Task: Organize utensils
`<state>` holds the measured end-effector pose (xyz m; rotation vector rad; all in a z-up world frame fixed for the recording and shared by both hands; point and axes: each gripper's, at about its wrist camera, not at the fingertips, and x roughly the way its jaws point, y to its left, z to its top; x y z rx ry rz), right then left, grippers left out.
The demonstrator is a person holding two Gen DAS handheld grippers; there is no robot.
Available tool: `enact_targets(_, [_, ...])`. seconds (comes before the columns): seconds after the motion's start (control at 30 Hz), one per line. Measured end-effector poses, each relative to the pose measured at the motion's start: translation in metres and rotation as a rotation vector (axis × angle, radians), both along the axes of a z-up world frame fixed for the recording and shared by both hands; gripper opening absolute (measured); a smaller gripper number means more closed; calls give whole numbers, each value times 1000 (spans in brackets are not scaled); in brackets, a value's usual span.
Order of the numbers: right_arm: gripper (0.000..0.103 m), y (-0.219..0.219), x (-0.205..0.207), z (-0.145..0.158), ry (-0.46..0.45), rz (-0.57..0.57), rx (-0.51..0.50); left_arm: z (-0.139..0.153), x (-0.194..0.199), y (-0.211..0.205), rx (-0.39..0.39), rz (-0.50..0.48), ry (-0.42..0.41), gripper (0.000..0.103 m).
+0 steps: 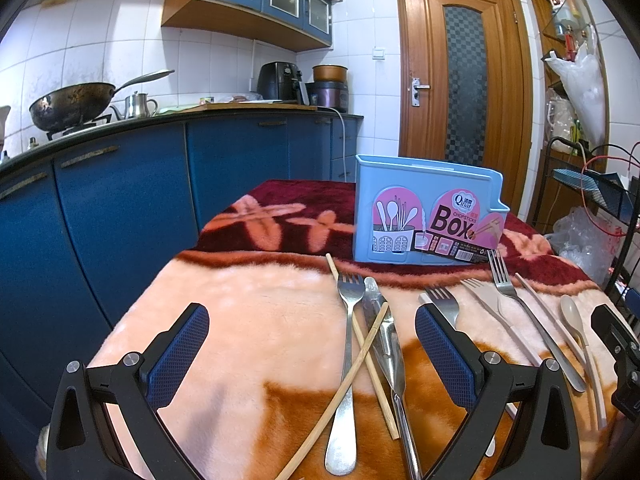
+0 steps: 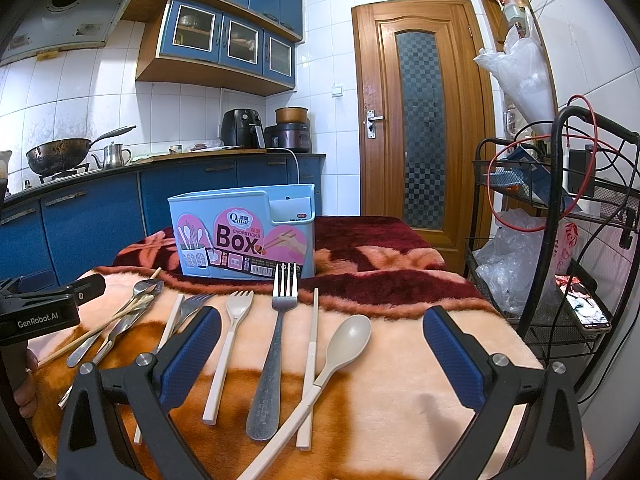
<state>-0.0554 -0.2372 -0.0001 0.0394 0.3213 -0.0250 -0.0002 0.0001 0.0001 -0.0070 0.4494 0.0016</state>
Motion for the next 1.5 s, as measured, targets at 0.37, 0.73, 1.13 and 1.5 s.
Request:
enact_targets(0.37, [103,0,0,0,-1,0,0,0,0,0,-1,0,0,102])
enact_targets(0.73, [103,0,0,0,-1,0,0,0,0,0,-1,0,-1,102])
enact_targets(1.13, [103,-1,4,-2,20,13,12,3,1,4,2,12,13,102])
enact_targets(1.5, [103,-5,23,4,202,83,28,5,7,7,7,-16,90,102])
